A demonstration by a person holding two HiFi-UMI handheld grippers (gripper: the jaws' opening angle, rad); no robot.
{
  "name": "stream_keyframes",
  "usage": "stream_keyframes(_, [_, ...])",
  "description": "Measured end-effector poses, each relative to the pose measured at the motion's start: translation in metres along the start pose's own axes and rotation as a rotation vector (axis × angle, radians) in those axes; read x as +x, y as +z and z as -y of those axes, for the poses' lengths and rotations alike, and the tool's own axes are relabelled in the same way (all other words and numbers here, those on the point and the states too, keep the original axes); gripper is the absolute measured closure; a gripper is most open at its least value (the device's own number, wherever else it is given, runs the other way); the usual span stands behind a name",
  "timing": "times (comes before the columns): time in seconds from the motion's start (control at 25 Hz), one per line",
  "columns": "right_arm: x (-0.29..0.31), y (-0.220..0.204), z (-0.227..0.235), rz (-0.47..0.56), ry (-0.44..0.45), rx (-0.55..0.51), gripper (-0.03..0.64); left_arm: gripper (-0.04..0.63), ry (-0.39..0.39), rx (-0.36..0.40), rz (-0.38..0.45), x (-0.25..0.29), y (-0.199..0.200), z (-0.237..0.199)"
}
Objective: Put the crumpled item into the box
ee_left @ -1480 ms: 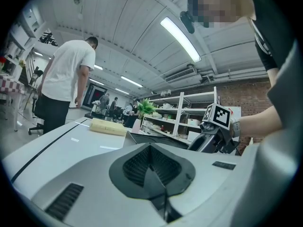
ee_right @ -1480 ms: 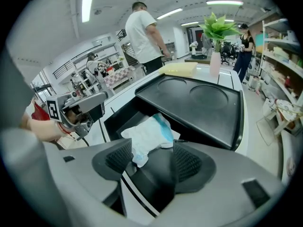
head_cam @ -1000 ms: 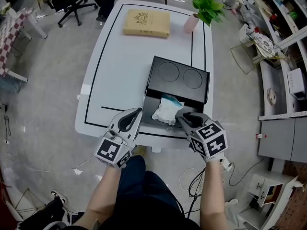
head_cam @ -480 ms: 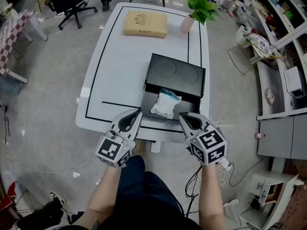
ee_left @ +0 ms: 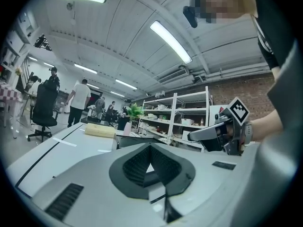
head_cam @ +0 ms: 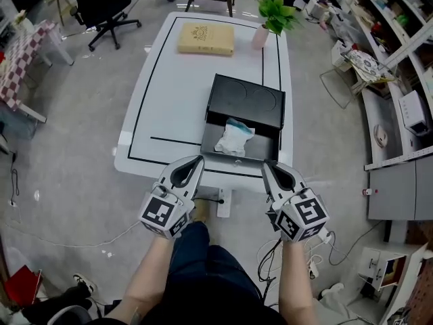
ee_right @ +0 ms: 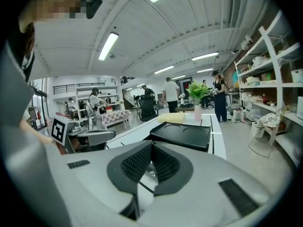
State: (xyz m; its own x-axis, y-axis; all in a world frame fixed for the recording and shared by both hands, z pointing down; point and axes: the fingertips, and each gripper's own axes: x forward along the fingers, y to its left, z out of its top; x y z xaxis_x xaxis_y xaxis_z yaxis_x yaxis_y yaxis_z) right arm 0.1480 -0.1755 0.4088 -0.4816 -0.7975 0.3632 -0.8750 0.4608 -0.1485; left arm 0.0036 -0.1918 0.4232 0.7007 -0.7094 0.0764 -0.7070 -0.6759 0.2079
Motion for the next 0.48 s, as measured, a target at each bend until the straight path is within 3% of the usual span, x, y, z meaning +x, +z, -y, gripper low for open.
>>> stream_keyframes(0.48, [-0.057, 0.006, -0.045, 0.111, -0.01, 0.05, 0.612, 0.595, -0.028, 0.033, 0.029, -0.044, 0.026, 0.039])
